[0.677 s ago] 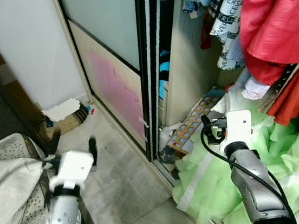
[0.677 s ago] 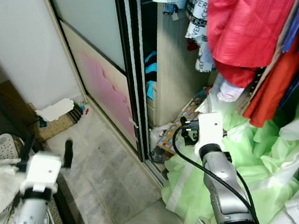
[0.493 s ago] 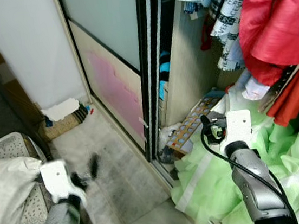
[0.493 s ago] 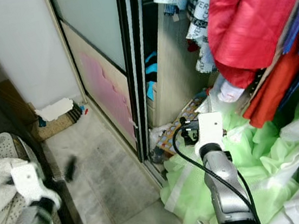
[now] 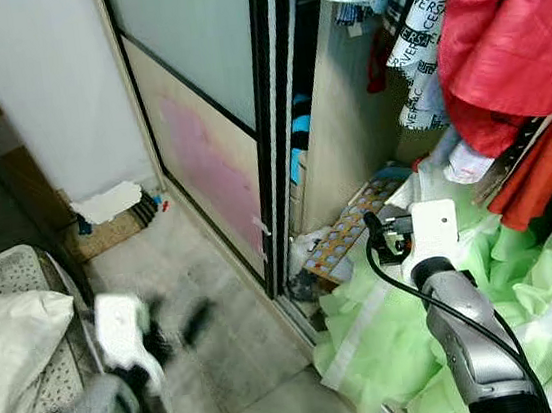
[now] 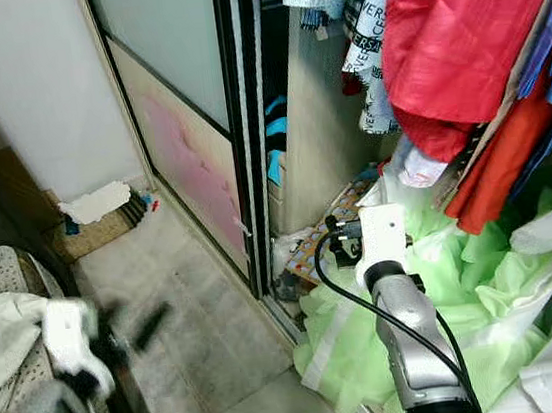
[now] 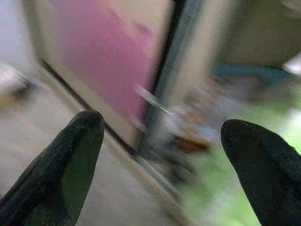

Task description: Clean up the room

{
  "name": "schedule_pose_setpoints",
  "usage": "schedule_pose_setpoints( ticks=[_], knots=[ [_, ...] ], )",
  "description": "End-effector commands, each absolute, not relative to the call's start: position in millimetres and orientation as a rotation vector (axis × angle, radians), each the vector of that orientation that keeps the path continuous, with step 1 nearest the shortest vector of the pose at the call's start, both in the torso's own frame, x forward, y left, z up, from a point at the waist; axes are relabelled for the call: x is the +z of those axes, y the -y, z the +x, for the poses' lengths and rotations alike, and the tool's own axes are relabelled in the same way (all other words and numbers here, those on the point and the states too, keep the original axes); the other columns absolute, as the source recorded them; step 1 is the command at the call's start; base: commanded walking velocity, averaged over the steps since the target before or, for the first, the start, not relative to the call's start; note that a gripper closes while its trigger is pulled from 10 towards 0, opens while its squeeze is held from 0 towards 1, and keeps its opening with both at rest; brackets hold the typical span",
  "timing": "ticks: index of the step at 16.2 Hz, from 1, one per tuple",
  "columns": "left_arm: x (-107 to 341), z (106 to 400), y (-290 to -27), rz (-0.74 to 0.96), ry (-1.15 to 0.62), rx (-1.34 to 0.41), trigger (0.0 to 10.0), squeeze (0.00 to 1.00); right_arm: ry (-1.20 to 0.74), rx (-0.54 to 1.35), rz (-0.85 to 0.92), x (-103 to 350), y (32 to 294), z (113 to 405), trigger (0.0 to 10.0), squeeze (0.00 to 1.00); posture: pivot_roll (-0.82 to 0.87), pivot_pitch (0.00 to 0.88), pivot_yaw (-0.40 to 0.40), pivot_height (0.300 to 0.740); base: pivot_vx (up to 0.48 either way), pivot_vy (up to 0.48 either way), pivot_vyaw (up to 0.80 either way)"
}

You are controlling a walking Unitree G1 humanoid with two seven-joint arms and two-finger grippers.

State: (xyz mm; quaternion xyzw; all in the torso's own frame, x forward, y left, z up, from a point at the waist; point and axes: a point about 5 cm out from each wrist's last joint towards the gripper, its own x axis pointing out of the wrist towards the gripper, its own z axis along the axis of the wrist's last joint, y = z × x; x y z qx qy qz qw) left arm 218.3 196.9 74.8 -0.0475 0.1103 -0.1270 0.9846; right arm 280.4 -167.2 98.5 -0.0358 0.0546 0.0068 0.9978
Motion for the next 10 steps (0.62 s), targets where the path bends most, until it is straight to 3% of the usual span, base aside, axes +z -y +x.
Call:
schedule_pose_setpoints(
  ticks=[1, 3, 10],
  knots=[
    [81, 223, -204, -0.002, -0.156, -0.146, 10.0, 0.0, -0.094, -0.002, -0.075, 102, 169, 283, 10.0, 0.0, 0.04, 0.0, -0.04, 0.74, 0.0, 0.0, 0.0],
    [93, 229, -208, 0.041, -0.047, 0.046, 10.0, 0.0, -0.067, -0.012, -0.07, 105, 169, 285, 10.0, 0.0, 0.05, 0.0, -0.041, 0.74, 0.0, 0.0, 0.0],
    [89, 250, -191, 0.092, -0.016, 0.145, 10.0, 0.0, -0.055, -0.01, 0.004, 104, 152, 289, 10.0, 0.0, 0.04, 0.0, -0.031, 0.74, 0.0, 0.0, 0.0]
  ],
)
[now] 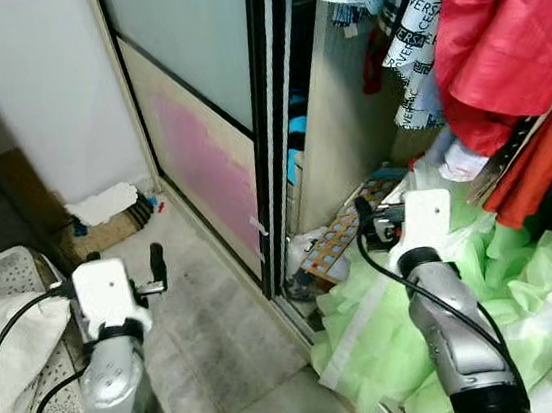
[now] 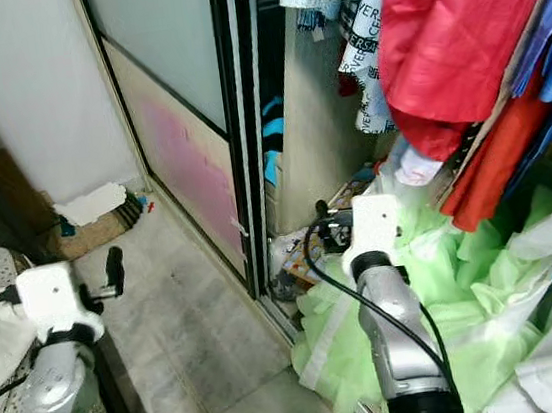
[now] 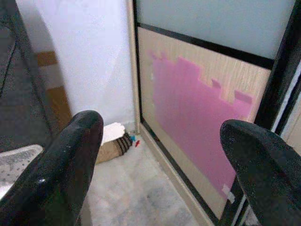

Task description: Clean up the room

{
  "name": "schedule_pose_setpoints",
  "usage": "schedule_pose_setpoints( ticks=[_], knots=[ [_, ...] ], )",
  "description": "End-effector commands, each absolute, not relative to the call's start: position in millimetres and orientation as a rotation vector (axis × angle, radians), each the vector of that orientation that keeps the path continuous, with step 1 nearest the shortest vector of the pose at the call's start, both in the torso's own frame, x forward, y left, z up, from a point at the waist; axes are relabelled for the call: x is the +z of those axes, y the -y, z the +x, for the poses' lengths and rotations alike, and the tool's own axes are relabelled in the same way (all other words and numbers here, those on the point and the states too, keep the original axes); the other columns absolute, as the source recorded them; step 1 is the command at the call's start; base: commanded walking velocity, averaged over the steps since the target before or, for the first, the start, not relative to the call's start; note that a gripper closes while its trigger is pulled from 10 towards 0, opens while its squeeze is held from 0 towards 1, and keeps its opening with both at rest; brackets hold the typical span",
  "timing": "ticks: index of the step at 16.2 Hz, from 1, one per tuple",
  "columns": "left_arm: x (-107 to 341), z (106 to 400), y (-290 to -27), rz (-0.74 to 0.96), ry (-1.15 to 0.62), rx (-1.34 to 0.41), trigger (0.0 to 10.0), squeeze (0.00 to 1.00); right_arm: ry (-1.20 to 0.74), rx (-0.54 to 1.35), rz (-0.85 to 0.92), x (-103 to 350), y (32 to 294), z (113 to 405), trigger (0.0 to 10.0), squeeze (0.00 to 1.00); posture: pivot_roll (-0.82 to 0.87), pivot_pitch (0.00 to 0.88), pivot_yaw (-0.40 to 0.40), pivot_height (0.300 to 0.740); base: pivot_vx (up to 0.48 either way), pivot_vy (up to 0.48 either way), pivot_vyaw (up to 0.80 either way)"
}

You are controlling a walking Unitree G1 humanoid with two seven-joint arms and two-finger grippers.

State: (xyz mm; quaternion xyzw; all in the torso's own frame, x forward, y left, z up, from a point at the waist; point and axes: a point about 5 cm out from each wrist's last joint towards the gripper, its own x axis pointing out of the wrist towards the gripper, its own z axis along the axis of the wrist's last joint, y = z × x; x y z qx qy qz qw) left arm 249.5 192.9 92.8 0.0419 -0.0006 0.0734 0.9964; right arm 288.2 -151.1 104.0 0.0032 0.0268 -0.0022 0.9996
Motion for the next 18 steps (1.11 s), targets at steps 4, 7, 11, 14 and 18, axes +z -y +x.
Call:
schedule_pose_setpoints(
  ticks=[4, 7, 11, 14, 18],
  knots=[
    [100, 245, -211, 0.307, 0.084, 0.367, 10.0, 0.0, -0.016, -0.055, -0.026, 110, 160, 292, 10.0, 0.0, 0.05, 0.0, -0.038, 0.74, 0.0, 0.0, 0.0],
    [108, 247, -236, 0.335, 0.082, 0.379, 10.0, 0.0, -0.005, -0.058, -0.037, 112, 163, 293, 10.0, 0.0, 0.05, 0.0, -0.04, 0.74, 0.0, 0.0, 0.0],
    [100, 251, -245, 0.325, 0.024, 0.313, 10.0, 0.0, -0.007, -0.062, -0.047, 112, 167, 296, 10.0, 0.0, 0.05, 0.0, -0.044, 0.74, 0.0, 0.0, 0.0],
    [86, 256, -195, 0.028, -0.072, 0.071, 10.0, 0.0, -0.019, -0.054, -0.001, 111, 164, 297, 10.0, 0.0, 0.05, 0.0, -0.036, 0.74, 0.0, 0.0, 0.0],
    [66, 246, -179, -0.075, -0.135, 0.037, 10.0, 0.0, -0.06, -0.015, 0.038, 100, 158, 290, 10.0, 0.0, 0.03, 0.0, -0.033, 0.74, 0.0, 0.0, 0.0]
  ],
)
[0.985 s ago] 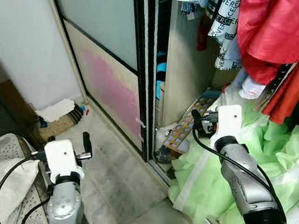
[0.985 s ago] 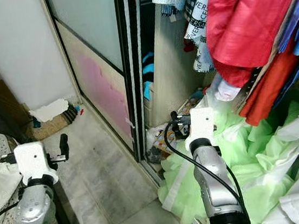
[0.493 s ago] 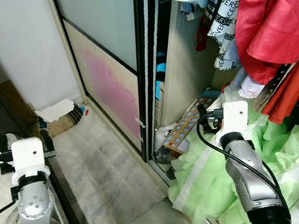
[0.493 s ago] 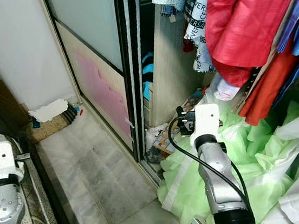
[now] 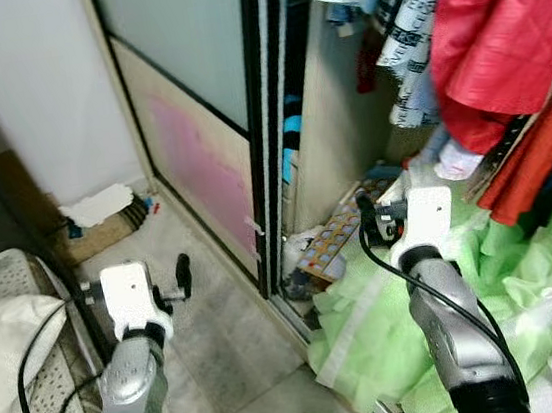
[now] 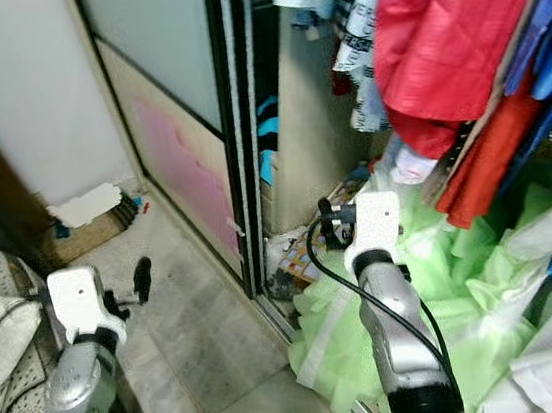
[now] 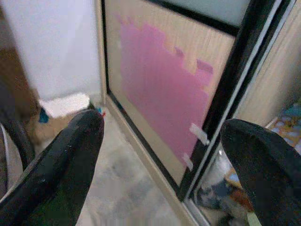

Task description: Clean up the room

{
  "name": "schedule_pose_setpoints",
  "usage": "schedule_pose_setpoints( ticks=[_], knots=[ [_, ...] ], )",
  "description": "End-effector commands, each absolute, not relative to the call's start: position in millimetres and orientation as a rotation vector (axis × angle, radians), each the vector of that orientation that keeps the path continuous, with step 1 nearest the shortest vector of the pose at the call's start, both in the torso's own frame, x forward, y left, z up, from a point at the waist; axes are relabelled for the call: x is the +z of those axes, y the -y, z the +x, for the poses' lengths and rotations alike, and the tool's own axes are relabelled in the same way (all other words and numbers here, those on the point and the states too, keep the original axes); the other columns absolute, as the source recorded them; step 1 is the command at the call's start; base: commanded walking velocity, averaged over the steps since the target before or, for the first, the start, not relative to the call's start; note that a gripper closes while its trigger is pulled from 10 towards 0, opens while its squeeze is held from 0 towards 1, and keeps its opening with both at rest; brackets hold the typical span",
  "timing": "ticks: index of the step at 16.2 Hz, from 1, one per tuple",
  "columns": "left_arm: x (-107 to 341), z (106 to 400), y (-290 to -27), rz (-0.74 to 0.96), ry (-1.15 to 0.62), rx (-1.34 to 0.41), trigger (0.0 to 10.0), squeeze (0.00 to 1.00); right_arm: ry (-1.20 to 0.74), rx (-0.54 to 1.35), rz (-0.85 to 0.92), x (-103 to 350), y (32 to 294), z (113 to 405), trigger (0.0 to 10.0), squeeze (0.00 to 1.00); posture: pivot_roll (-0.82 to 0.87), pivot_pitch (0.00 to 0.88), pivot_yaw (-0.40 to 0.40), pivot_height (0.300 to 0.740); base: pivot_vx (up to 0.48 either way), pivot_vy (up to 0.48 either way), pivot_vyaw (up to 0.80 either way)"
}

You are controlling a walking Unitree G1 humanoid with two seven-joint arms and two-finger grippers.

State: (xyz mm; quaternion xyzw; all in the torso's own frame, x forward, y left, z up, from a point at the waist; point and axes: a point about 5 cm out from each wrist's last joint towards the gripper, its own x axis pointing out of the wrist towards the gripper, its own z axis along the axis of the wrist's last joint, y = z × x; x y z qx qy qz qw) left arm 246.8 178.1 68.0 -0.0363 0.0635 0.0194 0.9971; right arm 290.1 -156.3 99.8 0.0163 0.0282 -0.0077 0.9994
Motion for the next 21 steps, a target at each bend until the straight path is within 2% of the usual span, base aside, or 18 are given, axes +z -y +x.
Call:
schedule_pose_setpoints(
  ticks=[1, 3, 6, 10, 12, 16, 18, 21],
  knots=[
    [65, 246, -181, -0.101, -0.142, 0.039, 10.0, 0.0, -0.074, -0.014, 0.055, 97, 157, 290, 10.0, 0.0, 0.03, 0.0, -0.033, 0.74, 0.0, 0.0, 0.0],
    [65, 245, -185, -0.142, -0.153, 0.062, 10.0, 0.0, -0.072, -0.003, 0.059, 98, 157, 293, 10.0, 0.0, 0.04, 0.0, -0.044, 0.74, 0.0, 0.0, 0.0],
    [69, 246, -174, -0.053, -0.141, -0.062, 10.0, 0.0, -0.072, 0.026, 0.053, 99, 152, 295, 10.0, 0.0, 0.06, 0.0, -0.051, 0.74, 0.0, 0.0, 0.0],
    [73, 234, -184, 0.005, -0.156, -0.059, 10.0, 0.0, -0.068, 0.001, 0.054, 100, 157, 294, 10.0, 0.0, 0.06, 0.0, -0.042, 0.74, 0.0, 0.0, 0.0],
    [86, 225, -177, 0.05, -0.066, -0.075, 10.0, 0.0, -0.065, -0.007, 0.054, 101, 159, 295, 10.0, 0.0, 0.06, 0.0, -0.044, 0.74, 0.0, 0.0, 0.0],
    [88, 220, -181, 0.073, -0.028, -0.001, 10.0, 0.0, -0.05, -0.018, 0.051, 104, 163, 292, 10.0, 0.0, 0.06, 0.0, -0.048, 0.74, 0.0, 0.0, 0.0],
    [83, 216, -190, 0.076, -0.05, 0.049, 10.0, 0.0, -0.058, -0.019, 0.044, 102, 169, 284, 10.0, 0.0, 0.06, 0.0, -0.046, 0.74, 0.0, 0.0, 0.0],
    [86, 227, -189, 0.098, -0.01, 0.042, 10.0, 0.0, -0.046, 0.01, 0.018, 104, 162, 289, 10.0, 0.0, 0.05, 0.0, -0.04, 0.74, 0.0, 0.0, 0.42]
  ],
)
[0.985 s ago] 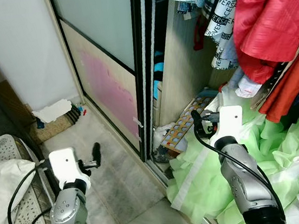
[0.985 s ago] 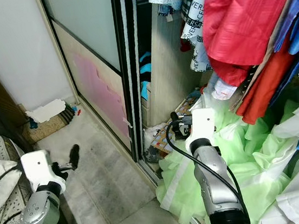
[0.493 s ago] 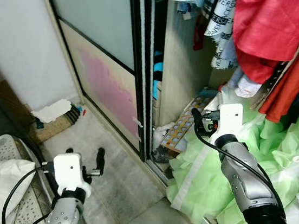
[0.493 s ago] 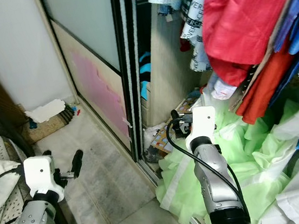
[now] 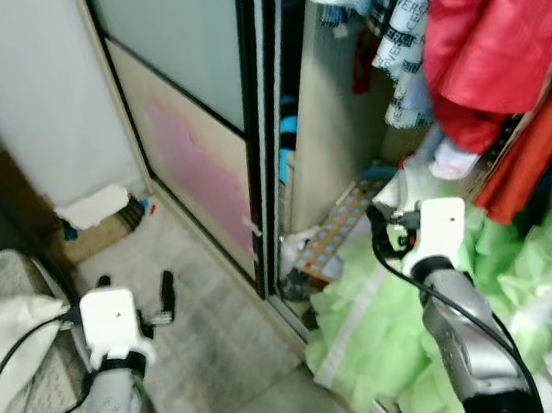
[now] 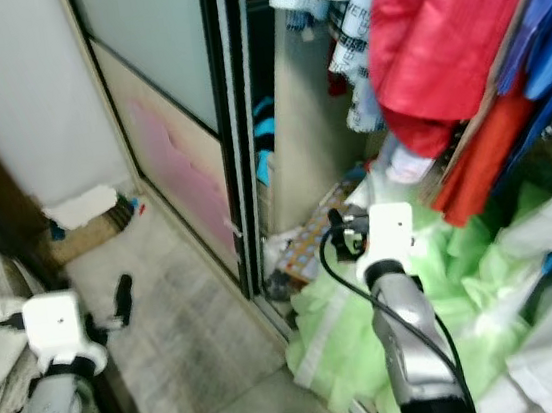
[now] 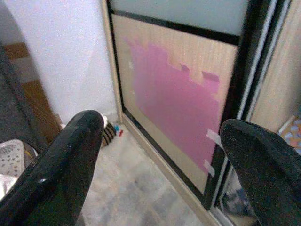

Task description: Clean up the room

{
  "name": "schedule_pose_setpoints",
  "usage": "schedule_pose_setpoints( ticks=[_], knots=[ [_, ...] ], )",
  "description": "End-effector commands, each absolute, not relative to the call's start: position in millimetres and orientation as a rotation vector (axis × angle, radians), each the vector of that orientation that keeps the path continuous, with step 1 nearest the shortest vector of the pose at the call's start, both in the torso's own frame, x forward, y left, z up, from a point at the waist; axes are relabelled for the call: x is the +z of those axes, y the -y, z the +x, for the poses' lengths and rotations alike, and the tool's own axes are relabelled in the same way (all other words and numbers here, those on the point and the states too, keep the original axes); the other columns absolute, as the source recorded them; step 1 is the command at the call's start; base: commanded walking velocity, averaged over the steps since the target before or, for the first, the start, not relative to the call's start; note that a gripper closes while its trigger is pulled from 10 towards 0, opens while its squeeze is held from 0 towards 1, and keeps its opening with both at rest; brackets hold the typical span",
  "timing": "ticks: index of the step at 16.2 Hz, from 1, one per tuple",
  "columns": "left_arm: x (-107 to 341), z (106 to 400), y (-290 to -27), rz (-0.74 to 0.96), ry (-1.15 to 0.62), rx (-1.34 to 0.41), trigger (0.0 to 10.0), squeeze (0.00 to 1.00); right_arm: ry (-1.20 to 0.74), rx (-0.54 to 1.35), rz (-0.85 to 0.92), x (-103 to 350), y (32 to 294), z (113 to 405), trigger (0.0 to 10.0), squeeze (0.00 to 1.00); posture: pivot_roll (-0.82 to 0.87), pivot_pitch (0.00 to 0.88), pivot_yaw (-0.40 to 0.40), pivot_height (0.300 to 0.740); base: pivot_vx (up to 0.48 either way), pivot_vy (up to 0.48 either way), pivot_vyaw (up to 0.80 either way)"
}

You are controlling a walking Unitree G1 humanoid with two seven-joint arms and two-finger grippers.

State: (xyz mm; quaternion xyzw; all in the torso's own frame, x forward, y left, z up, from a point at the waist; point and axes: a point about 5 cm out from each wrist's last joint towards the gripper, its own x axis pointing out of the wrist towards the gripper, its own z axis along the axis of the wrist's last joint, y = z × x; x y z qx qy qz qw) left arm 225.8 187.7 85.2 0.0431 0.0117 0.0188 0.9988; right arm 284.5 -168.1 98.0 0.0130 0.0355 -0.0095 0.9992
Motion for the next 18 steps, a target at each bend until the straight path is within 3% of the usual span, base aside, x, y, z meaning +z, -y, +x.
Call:
schedule_pose_setpoints(
  ticks=[1, 8, 9, 10, 11, 16, 17, 18],
  knots=[
    [86, 227, -189, 0.098, -0.01, 0.042, 10.0, 0.0, -0.046, 0.01, 0.018, 104, 162, 289, 10.0, 0.0, 0.05, 0.0, -0.04, 0.74, 0.0, 0.0, 0.8],
    [81, 239, -186, 0.106, -0.027, 0.058, 10.0, 0.0, -0.054, 0.026, 0.027, 103, 159, 289, 10.0, 0.0, 0.05, 0.0, -0.037, 0.74, 0.0, 0.0, 0.8],
    [82, 239, -188, 0.08, -0.016, 0.064, 8.5, 0.0, -0.042, 0.029, 0.036, 104, 159, 289, 1.3, 0.0, 0.05, 0.0, -0.037, 0.74, 0.0, 0.0, 0.8],
    [81, 239, -189, 0.072, -0.016, 0.071, 0.5, 0.0, -0.034, 0.035, 0.037, 104, 157, 289, 0.0, 0.0, 0.06, 0.0, -0.038, 0.74, 0.0, 0.0, 0.78],
    [81, 239, -189, 0.067, -0.016, 0.071, 0.0, 0.0, -0.037, 0.037, 0.032, 104, 157, 289, 0.0, 0.0, 0.06, 0.0, -0.038, 0.74, 0.0, 0.0, 0.77],
    [80, 241, -190, 0.067, -0.012, 0.071, 0.0, 0.0, -0.041, 0.041, 0.029, 103, 155, 290, 0.0, 0.0, 0.06, 0.0, -0.035, 0.74, 0.0, 0.0, 0.73],
    [80, 242, -189, 0.088, -0.021, 0.063, 10.0, 0.0, -0.041, 0.052, 0.021, 102, 154, 291, 1.3, 0.0, 0.06, 0.0, -0.034, 0.74, 0.0, 0.0, 0.68],
    [79, 243, -188, 0.082, -0.02, 0.053, 10.0, 0.0, -0.038, 0.066, 0.01, 103, 152, 292, 10.0, 0.0, 0.06, 0.0, -0.034, 0.74, 0.0, 0.0, 0.79]
  ],
)
